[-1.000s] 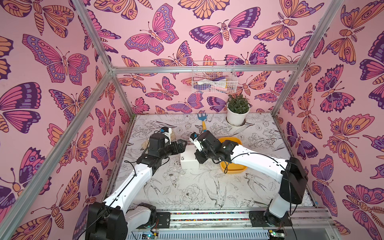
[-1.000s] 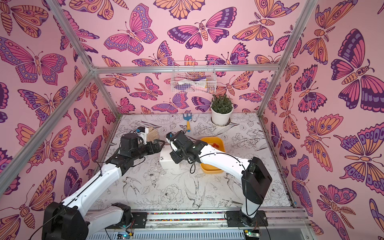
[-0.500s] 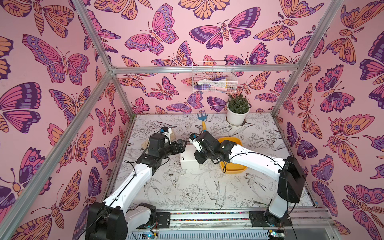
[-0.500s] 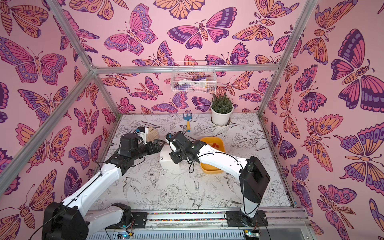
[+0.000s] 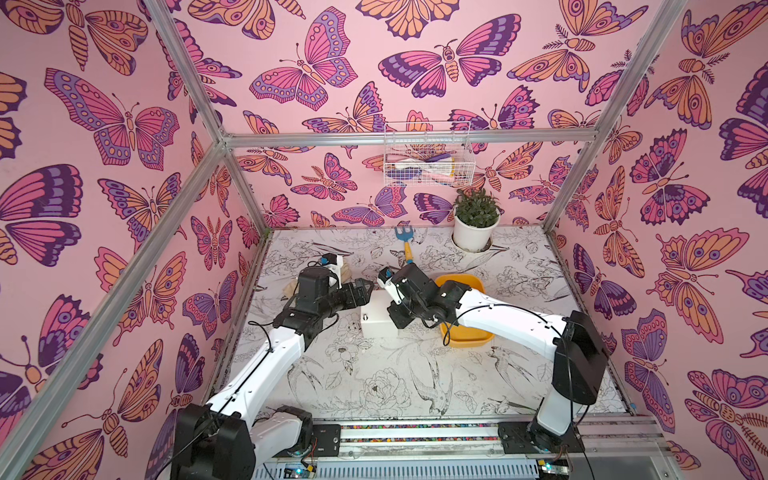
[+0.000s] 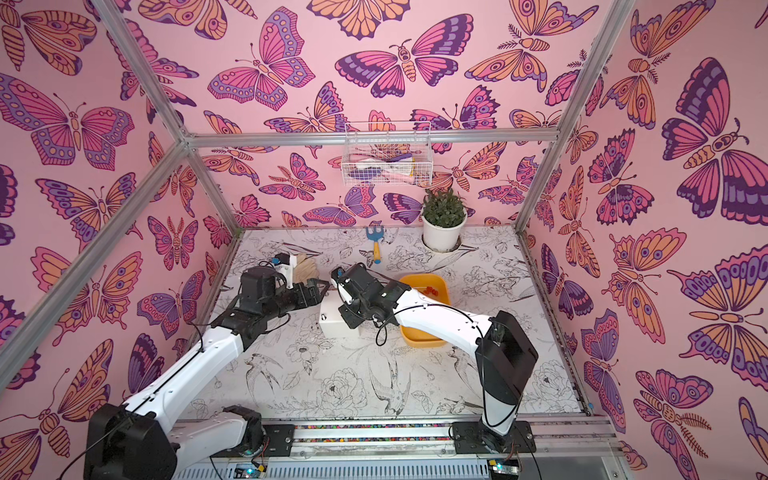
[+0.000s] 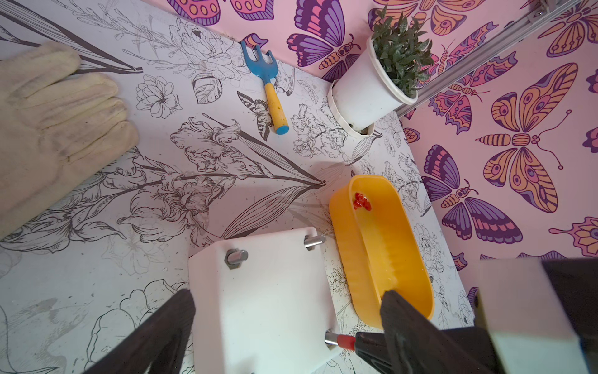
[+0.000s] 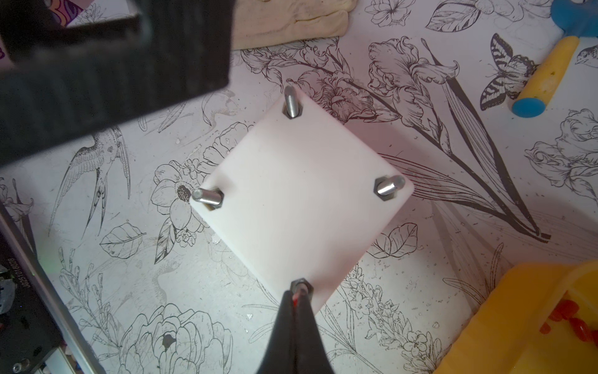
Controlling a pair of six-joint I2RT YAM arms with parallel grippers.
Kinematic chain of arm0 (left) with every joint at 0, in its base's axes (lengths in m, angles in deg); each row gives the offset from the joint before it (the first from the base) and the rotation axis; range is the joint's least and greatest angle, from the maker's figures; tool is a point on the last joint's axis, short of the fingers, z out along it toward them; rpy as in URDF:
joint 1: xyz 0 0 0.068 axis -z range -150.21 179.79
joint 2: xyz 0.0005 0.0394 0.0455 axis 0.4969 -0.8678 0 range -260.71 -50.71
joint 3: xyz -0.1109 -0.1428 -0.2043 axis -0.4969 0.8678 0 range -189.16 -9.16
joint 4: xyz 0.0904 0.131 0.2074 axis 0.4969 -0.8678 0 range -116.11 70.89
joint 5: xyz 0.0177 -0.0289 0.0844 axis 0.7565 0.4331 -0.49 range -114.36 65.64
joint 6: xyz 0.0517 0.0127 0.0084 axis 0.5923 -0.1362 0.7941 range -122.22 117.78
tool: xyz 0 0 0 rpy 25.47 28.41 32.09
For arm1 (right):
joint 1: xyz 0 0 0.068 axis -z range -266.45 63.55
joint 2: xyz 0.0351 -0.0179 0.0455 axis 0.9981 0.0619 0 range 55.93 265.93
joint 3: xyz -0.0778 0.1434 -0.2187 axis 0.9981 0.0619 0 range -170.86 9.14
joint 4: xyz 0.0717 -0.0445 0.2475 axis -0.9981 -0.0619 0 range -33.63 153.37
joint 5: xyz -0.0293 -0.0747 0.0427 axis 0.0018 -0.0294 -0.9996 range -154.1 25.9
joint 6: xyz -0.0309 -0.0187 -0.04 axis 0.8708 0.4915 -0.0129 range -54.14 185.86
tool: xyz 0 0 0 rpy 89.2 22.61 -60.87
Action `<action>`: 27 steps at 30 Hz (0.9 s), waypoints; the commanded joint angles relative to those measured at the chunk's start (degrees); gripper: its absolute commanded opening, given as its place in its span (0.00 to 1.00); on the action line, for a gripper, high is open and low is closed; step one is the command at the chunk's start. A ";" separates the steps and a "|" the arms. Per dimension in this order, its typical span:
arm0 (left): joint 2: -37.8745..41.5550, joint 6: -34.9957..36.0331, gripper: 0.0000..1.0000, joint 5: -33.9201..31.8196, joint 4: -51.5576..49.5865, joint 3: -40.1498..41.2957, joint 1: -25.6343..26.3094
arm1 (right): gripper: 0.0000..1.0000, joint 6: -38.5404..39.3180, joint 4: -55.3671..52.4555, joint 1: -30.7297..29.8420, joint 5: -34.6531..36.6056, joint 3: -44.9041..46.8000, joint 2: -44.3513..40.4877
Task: Cover the protruding screws with screw protection sleeves
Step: Attach the screw protection sleeve to the screw.
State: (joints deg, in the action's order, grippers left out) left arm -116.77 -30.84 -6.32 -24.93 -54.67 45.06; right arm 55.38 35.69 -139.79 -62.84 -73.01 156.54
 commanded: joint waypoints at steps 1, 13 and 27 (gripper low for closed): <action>0.16 -0.03 0.92 0.71 1.00 0.54 -0.41 | 0.00 -0.33 -1.23 -0.36 0.17 -1.43 0.81; 0.23 -0.03 0.92 0.69 1.02 0.62 -0.50 | 0.00 -0.58 -1.23 -0.37 0.25 -1.15 0.81; 0.23 -0.02 0.92 0.69 1.00 0.70 -0.54 | 0.00 -0.76 -1.08 -0.40 0.29 -0.87 0.87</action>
State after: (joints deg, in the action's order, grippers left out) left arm -116.77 -30.86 -6.30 -24.91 -54.67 45.06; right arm 55.23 35.69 -139.79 -62.84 -73.01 156.54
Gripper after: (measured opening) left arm 0.922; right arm 0.045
